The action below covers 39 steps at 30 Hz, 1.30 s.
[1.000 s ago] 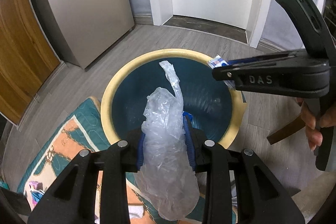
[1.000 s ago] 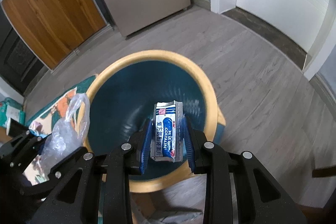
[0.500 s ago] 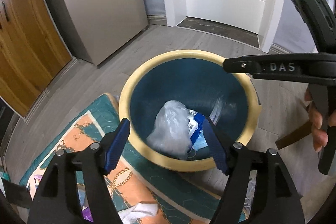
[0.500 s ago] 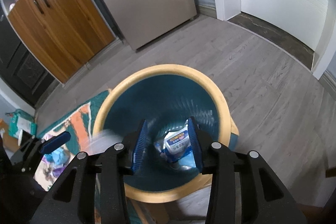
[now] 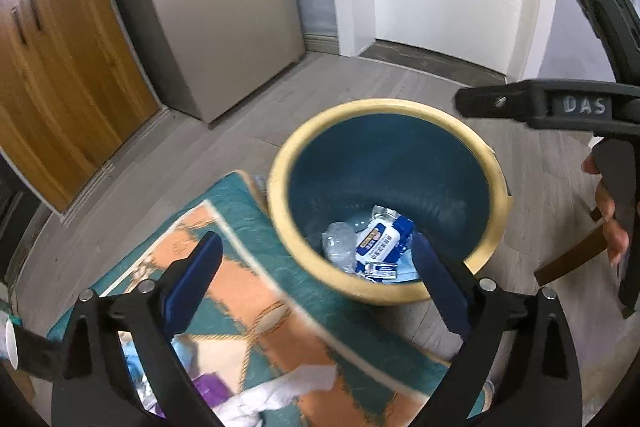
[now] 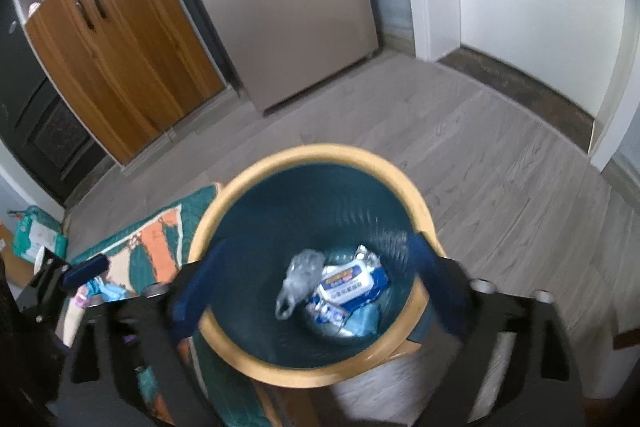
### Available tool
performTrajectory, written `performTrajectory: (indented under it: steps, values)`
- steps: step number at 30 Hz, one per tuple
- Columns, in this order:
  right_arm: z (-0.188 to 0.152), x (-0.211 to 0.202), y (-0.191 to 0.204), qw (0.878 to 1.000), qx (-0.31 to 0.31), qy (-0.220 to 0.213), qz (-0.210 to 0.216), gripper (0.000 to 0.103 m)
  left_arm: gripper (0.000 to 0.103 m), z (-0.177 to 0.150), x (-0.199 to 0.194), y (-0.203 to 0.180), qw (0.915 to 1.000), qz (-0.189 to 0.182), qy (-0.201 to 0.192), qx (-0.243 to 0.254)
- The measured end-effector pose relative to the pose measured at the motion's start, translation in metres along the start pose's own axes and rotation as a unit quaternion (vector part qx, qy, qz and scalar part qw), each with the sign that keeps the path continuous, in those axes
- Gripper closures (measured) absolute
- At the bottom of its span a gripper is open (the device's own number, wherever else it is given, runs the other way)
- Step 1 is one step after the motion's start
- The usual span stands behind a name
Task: Collect trash
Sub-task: 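Open both grippers above the bin to drop the bag and box, then move back to the mat, left gripper to the blue glove, right to the white tissue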
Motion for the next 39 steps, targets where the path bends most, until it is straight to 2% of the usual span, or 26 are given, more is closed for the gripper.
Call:
performTrajectory:
  steps: [7,15,21,31,35,39]
  values:
    - [-0.005,-0.026,0.033,0.998,-0.053,-0.032,-0.018,0.005,0.006,-0.024,-0.043,0.038,0.9989,0.027,-0.007,-0.037]
    - [-0.018,-0.046,0.069,0.998,-0.055,-0.04,0.012,0.005,0.006,-0.064,-0.103,0.079,0.9936,0.063,-0.024,-0.091]
    - [-0.045,-0.038,0.107,0.996,-0.084,-0.01,0.022,0.005,0.006,-0.102,-0.132,0.103,0.9879,0.086,-0.022,-0.127]
    - [-0.09,-0.013,0.163,0.989,-0.135,0.057,0.03,0.005,0.006,-0.175,-0.145,0.145,0.9762,0.134,0.024,-0.169]
    - [-0.097,-0.003,0.17,0.987,-0.137,0.073,0.029,0.005,0.006,-0.191,-0.145,0.165,0.9712,0.146,0.034,-0.185]
    - [-0.11,0.012,0.172,0.985,-0.139,0.102,0.027,0.005,0.006,-0.195,-0.142,0.178,0.9697,0.138,0.032,-0.199]
Point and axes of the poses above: each gripper's, at about its wrist camera, not at the fingertips, and x roughly the way its jaws point, y to its left, z to its top, the point moved 2 cm from there along x, roughly the way its jaws point, and after that the axes turned 5 degrees about x, right-handed, at the moved point
